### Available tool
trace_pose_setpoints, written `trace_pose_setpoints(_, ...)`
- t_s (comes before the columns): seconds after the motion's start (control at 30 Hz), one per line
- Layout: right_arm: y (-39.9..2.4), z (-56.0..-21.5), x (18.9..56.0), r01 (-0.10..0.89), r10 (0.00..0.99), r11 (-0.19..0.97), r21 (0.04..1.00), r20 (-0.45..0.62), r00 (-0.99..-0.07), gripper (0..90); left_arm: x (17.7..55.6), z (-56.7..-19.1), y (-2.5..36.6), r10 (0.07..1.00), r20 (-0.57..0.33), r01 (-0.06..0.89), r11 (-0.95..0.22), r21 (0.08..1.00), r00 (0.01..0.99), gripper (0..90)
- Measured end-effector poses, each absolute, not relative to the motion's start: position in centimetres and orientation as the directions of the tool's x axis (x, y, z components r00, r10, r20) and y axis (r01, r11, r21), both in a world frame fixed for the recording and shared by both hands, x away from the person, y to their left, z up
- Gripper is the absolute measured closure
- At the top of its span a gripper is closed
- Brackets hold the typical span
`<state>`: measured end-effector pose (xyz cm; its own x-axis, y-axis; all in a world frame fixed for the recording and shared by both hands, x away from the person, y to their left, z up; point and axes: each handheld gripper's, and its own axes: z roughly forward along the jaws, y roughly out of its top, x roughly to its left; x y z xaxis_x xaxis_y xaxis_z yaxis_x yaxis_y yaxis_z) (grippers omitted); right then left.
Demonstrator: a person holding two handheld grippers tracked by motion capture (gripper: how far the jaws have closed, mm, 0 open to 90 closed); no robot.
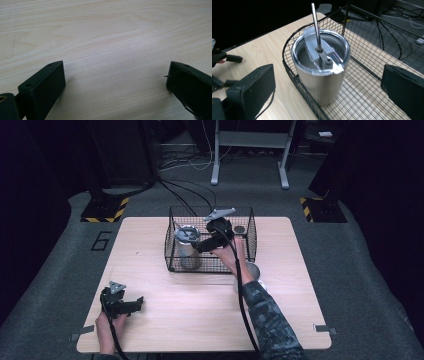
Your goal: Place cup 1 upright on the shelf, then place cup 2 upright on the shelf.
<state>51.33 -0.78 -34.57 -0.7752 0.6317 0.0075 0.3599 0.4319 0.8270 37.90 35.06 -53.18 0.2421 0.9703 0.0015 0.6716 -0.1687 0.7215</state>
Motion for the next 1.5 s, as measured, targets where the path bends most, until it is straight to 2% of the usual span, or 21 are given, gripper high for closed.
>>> trace_pose_setpoints(0.13,-2.8,-34.0,49.9,0.334,0.624,0.433,0.837,-0.011,-0.781,0.0,37.9,-53.2,35.1,0.97,0.002,0.672,-0.169,0.721,0.242,2.1)
trace_pose_setpoints(0.53,-7.7,-34.6,46.3,0.367,0.652,0.453,0.813,-0.022,-0.758,0.0,37.9,-53.2,35.1,0.97,0.002,0.672,-0.169,0.721,0.242,2.1)
trace_pose_setpoints(1.17,-14.2,-39.5,42.8,0.473,0.725,0.443,0.761,0.006,-0.689,0.0,37.9,-53.2,35.0,0.971,0.004,0.671,-0.169,0.722,0.241,2.1)
trace_pose_setpoints(1.5,-15.4,-42.0,42.7,0.523,0.755,0.431,0.736,0.024,-0.655,0.0,37.9,-53.2,35.1,0.97,0.002,0.672,-0.169,0.721,0.242,2.1)
